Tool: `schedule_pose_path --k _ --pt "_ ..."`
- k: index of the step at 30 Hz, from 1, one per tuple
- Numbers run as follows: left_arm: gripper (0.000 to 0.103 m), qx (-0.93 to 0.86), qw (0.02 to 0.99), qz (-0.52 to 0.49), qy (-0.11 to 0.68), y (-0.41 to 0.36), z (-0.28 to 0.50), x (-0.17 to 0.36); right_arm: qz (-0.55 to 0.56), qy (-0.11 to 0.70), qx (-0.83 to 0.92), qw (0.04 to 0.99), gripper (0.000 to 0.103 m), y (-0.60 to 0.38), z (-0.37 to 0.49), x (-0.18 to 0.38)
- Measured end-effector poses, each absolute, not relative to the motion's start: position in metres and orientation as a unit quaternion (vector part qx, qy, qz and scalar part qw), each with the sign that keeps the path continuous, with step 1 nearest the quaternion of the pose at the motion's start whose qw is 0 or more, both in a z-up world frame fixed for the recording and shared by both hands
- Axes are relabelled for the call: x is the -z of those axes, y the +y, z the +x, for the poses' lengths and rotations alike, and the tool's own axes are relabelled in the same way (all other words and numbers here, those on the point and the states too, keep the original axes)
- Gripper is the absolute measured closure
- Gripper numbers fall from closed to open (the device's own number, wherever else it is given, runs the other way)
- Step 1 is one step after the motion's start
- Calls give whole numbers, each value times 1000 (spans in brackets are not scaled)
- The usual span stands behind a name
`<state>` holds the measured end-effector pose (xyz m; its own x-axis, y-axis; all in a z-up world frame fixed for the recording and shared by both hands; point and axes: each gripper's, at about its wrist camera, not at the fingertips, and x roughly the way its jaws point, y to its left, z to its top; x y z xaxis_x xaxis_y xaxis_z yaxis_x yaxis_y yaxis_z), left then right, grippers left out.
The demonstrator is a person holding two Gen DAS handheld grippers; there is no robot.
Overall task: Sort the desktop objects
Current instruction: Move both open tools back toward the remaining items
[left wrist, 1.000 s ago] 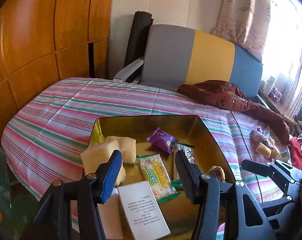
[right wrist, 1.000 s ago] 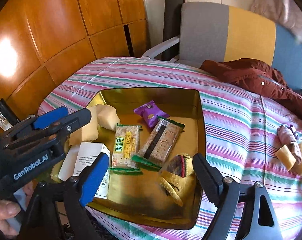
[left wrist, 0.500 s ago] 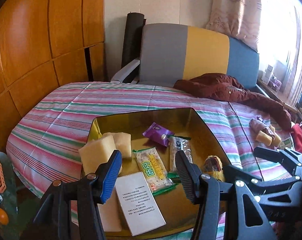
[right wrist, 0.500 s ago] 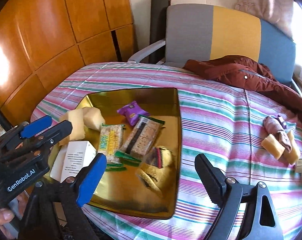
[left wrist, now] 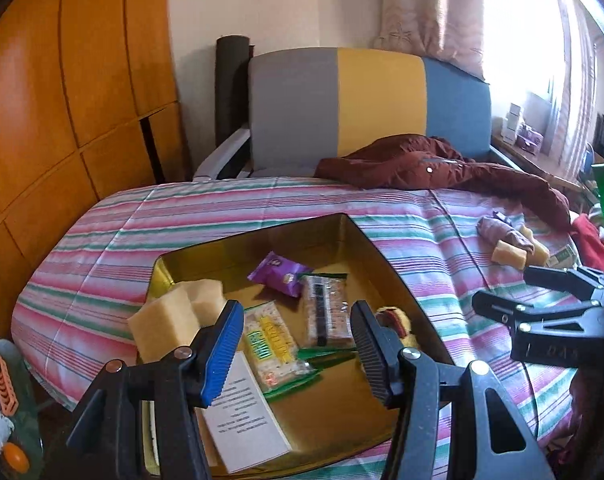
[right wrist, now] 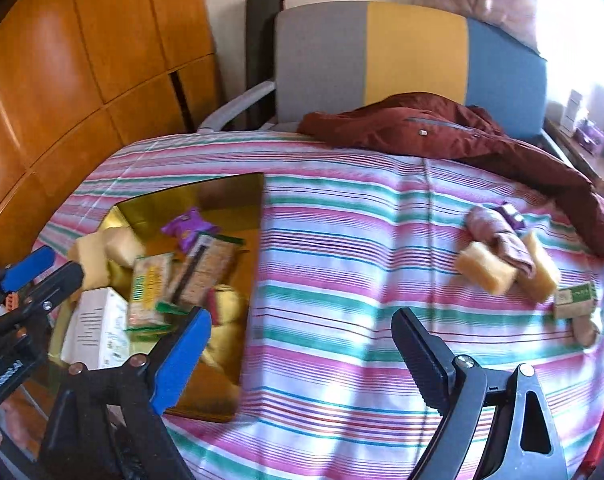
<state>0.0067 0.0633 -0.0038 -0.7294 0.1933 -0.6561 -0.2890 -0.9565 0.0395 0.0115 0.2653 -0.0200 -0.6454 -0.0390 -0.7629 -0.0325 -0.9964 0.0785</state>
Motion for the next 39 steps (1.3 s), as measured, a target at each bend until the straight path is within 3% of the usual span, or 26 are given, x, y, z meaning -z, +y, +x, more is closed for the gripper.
schedule_pose_path --k 19,39 --pt "47 -908 207 -345 114 131 15 7 423 -69 895 -120 9 392 33 17" --pt "47 -879 273 -367 137 190 17 24 400 -201 848 -283 10 576 83 27"
